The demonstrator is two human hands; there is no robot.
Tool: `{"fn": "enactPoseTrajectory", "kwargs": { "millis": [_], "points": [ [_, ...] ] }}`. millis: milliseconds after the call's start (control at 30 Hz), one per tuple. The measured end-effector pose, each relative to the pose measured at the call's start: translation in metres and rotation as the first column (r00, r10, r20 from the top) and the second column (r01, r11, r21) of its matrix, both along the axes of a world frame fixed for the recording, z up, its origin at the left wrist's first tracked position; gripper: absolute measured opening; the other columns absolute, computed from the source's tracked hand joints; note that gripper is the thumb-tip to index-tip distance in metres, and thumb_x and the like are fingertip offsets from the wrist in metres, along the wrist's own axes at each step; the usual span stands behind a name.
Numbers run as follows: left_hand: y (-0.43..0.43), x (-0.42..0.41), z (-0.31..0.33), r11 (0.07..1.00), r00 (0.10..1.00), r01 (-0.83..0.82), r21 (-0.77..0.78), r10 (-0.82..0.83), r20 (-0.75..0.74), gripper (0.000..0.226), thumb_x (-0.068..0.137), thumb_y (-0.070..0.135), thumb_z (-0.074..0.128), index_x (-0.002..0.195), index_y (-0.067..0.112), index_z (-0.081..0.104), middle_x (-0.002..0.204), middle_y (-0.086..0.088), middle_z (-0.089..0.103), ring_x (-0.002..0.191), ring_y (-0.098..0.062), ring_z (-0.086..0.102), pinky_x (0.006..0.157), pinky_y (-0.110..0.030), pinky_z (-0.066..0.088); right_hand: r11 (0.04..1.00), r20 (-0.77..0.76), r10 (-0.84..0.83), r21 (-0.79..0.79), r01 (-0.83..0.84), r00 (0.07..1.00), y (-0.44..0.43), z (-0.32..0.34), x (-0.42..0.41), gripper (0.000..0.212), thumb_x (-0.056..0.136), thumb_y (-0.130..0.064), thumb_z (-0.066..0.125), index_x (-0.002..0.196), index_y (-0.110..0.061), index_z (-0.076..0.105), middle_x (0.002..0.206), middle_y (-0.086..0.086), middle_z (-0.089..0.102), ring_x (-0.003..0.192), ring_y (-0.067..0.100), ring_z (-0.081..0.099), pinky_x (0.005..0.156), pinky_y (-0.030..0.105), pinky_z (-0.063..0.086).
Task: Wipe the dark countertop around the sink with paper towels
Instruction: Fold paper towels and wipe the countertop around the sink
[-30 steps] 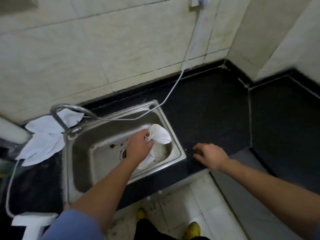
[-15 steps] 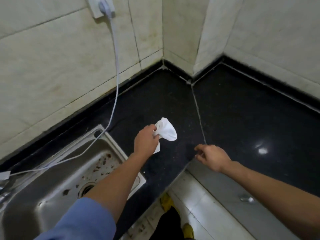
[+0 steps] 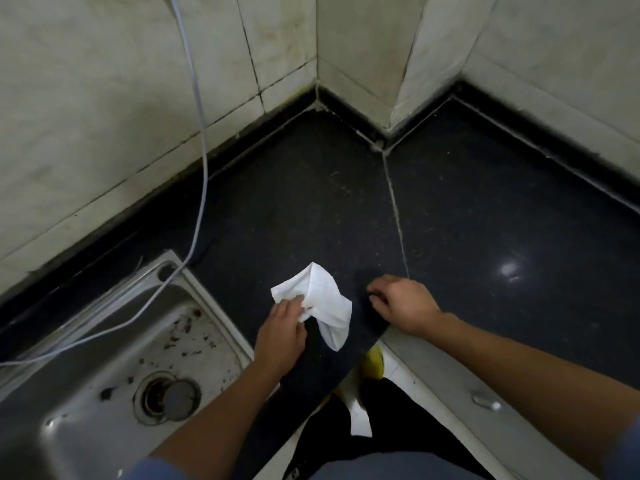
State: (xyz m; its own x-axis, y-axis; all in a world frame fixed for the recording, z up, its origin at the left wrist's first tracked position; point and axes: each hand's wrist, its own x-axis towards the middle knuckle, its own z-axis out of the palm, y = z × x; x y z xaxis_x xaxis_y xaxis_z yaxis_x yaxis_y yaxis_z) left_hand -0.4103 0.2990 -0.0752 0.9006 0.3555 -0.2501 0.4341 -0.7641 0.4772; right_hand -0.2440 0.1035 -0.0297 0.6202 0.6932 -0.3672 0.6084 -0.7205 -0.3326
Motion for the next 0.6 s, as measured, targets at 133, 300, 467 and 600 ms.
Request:
{"fn": "enactPoseTrajectory", "kwargs": {
  "millis": [133,300,467,600],
  "points": [
    [0.002,0.004,-0.001,0.997,0.997,-0.077,0.015,0.077,-0.007,0.037,0.078,0.01,0.063,0.114,0.013,0.06,0.112,-0.005,0.058,0.106,-0.025,0.052,0.079,-0.04,0.052,0.974,0.039,0.171,0.147,-0.175,0.985,0.046,-0.007,0.002,0.034,0.093,-0.039,0.051,0.122,-0.024,0.058,0.117,-0.002,0.058,0.106,0.019,0.057,0.082,0.033,0.049],
    [0.004,-0.007,-0.008,0.99,0.996,-0.021,0.141,0.034,-0.087,0.017,0.064,0.006,0.071,0.079,0.013,0.07,0.089,-0.004,0.061,0.09,-0.029,0.056,0.071,-0.039,0.05,0.917,-0.138,0.38,-0.075,-0.392,0.915,0.075,-0.035,-0.001,0.033,0.088,-0.034,0.053,0.12,-0.025,0.055,0.116,-0.001,0.058,0.105,0.022,0.058,0.081,0.035,0.049],
    [0.016,-0.009,-0.004,0.967,0.992,0.056,0.248,-0.025,-0.125,0.011,0.059,0.008,0.069,0.069,0.013,0.068,0.087,-0.007,0.062,0.085,-0.032,0.059,0.065,-0.037,0.049,1.0,-0.137,0.022,0.011,-0.021,0.99,0.05,-0.039,0.039,0.015,0.088,-0.028,0.054,0.099,-0.022,0.062,0.099,0.0,0.066,0.088,0.021,0.062,0.071,0.031,0.046],
    [0.013,-0.005,-0.001,0.945,0.977,0.112,0.308,-0.048,-0.207,0.018,0.053,0.012,0.079,0.067,0.016,0.07,0.094,-0.008,0.065,0.089,-0.03,0.059,0.068,-0.035,0.049,0.998,-0.072,-0.031,-0.06,0.026,0.997,0.022,-0.035,0.063,0.014,0.088,-0.029,0.053,0.1,-0.023,0.058,0.102,0.001,0.064,0.089,0.023,0.061,0.071,0.034,0.047]
  ]
}}
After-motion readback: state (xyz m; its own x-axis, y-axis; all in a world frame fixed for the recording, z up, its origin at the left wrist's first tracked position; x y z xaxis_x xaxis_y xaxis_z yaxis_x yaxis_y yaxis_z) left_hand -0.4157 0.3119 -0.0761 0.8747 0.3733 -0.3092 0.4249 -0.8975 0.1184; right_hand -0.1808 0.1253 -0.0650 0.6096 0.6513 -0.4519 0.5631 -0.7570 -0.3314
